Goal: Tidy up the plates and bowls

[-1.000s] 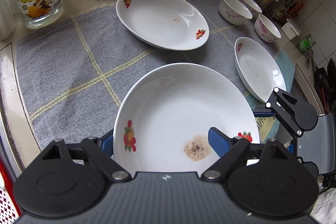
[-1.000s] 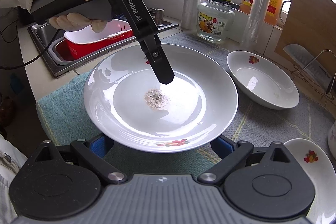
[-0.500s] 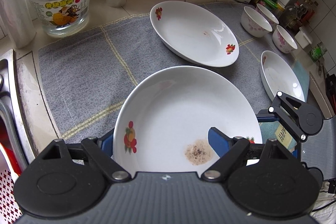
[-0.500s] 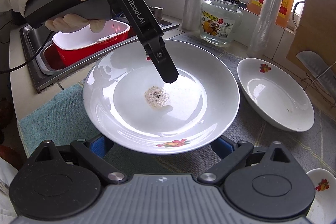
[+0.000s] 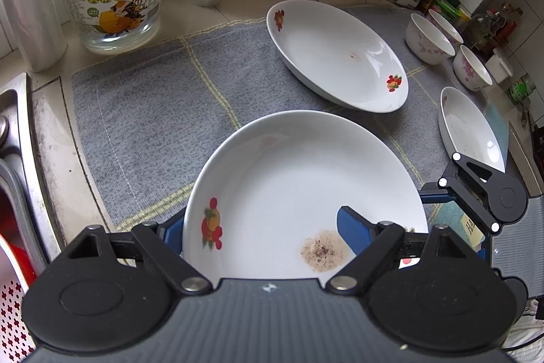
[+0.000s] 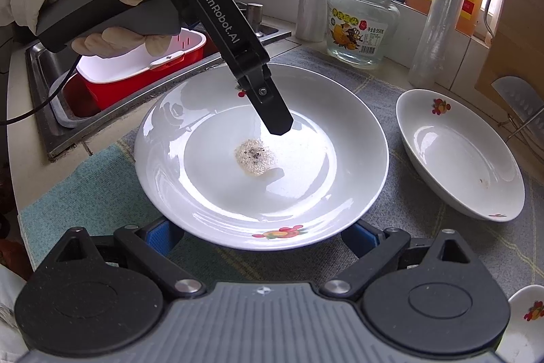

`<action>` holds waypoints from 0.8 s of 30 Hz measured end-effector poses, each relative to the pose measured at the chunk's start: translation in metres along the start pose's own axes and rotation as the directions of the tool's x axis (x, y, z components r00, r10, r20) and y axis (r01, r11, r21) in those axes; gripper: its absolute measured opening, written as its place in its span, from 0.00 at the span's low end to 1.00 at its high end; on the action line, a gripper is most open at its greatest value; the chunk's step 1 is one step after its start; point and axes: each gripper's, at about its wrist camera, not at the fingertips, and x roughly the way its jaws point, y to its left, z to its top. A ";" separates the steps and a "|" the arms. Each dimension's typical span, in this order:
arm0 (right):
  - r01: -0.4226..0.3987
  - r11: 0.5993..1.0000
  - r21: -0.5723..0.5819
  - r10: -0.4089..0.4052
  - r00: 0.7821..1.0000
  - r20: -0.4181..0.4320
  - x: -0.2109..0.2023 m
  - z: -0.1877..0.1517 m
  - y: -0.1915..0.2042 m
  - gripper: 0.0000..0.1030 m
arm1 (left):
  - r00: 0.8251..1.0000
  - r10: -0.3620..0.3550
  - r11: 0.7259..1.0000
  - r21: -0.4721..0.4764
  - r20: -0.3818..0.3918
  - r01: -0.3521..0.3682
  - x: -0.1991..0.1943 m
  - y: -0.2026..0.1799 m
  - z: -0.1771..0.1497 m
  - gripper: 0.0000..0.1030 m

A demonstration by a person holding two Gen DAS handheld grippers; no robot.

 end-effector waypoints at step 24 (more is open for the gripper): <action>0.099 0.993 0.061 -0.101 0.994 0.040 -0.048 -0.008 -0.011 1.00 | 0.911 0.250 0.953 0.083 0.328 -0.291 -0.052 -0.060 -0.024 0.98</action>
